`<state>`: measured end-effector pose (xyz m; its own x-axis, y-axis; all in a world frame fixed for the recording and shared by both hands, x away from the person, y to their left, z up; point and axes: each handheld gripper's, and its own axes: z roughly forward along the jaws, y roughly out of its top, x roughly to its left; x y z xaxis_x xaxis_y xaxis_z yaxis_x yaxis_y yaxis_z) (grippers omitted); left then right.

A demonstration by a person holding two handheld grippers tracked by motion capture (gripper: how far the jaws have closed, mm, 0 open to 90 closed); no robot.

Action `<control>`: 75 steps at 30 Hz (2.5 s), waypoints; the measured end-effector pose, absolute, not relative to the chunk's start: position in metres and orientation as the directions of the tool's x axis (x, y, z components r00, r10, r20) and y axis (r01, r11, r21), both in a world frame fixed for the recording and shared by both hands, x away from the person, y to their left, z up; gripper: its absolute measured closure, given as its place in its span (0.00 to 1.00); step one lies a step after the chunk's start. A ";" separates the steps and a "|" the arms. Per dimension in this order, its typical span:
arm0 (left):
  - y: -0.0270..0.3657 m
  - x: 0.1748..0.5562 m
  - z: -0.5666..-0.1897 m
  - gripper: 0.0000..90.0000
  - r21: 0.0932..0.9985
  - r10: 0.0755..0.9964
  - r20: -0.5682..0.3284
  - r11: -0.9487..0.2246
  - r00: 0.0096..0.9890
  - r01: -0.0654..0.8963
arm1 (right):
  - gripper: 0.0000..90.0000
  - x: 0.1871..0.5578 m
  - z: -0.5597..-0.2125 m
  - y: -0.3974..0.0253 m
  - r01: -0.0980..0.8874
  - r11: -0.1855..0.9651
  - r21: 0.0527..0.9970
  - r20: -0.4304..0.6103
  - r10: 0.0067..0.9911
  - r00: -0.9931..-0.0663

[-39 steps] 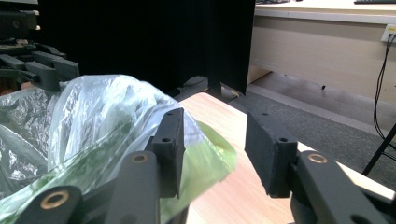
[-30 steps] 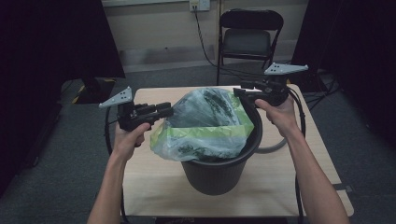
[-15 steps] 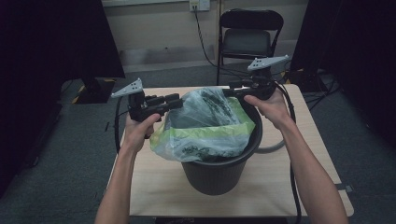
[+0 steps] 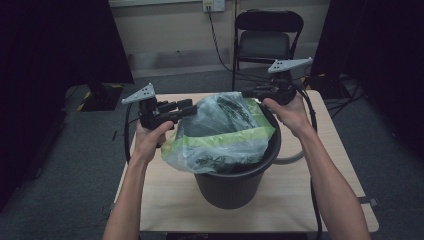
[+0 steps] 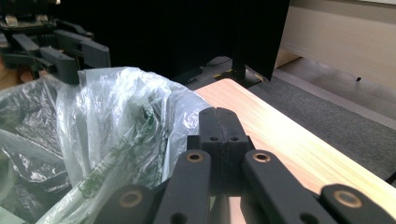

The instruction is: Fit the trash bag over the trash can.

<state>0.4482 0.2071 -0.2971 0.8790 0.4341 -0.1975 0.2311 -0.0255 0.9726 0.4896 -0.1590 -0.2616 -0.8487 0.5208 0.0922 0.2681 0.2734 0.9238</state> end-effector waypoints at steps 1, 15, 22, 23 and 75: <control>0.207 0.448 -0.297 0.67 0.973 0.433 -0.197 -0.025 0.880 0.230 | 1.00 0.490 -0.262 -0.160 0.267 0.283 0.921 0.084 0.525 -0.847; 0.211 0.439 -0.307 0.69 0.972 0.454 -0.207 -0.004 0.867 0.235 | 1.00 0.498 -0.302 -0.207 0.336 0.113 0.935 0.195 0.627 -0.754; 0.217 0.431 -0.308 0.71 0.974 0.460 -0.205 0.009 0.864 0.226 | 1.00 0.498 -0.337 -0.212 0.366 0.070 0.928 0.244 0.627 -0.740; 0.218 0.430 -0.308 0.71 0.974 0.458 -0.204 0.008 0.865 0.225 | 1.00 0.498 -0.342 -0.212 0.376 0.069 0.924 0.253 0.628 -0.736; 0.247 0.422 -0.300 0.73 0.972 0.457 -0.227 0.047 0.860 0.232 | 0.87 0.506 -0.324 -0.193 0.329 0.119 0.937 0.186 0.626 -0.758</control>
<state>0.4218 0.2471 -0.3001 0.8599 0.4572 -0.2270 0.2315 0.0470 0.9717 0.5058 -0.1934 -0.3242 -0.7577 0.6255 0.1861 0.3287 0.1195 0.9368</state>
